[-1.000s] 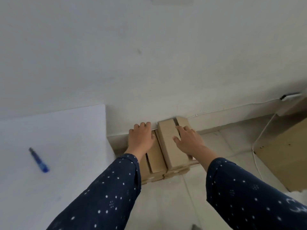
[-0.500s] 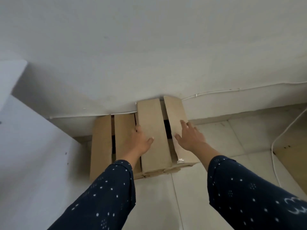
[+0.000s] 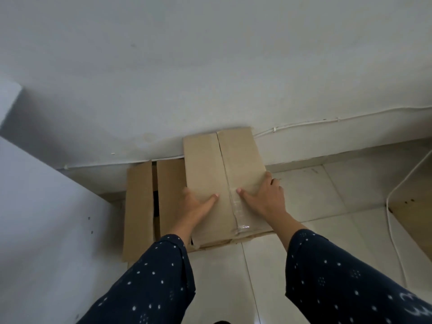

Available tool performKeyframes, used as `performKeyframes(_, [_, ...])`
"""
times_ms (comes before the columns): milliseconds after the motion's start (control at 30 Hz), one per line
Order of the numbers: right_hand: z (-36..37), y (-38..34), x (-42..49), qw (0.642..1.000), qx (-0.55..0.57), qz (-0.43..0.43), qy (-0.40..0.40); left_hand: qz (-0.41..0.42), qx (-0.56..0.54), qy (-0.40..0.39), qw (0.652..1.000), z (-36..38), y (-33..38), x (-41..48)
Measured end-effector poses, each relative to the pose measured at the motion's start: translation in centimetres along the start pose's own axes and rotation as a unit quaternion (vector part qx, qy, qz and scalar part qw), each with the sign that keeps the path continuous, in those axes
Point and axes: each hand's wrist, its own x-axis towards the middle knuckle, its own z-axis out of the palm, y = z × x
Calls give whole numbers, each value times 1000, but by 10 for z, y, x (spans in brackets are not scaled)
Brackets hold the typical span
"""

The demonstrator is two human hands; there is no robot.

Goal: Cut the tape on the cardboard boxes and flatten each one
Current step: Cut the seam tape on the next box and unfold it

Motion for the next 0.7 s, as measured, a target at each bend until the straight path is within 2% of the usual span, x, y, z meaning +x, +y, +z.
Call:
performKeyframes(100, [-46,-31,-30,1000,0,-14,8,11,-12,11,1000,-37,35,-41])
performKeyframes(267, [-137,-102,-98,997,24,-55,46,59,44,55,996,-131,96,-126])
performKeyframes(400, [-189,-168,-151,992,60,-101,50,75,48,94,992,-213,117,-184])
performKeyframes(533, [-202,-239,-203,982,92,-157,41,86,29,144,985,-295,113,-228])
performKeyframes(700, [-174,-325,-276,967,134,-217,14,67,0,196,978,-405,62,-260])
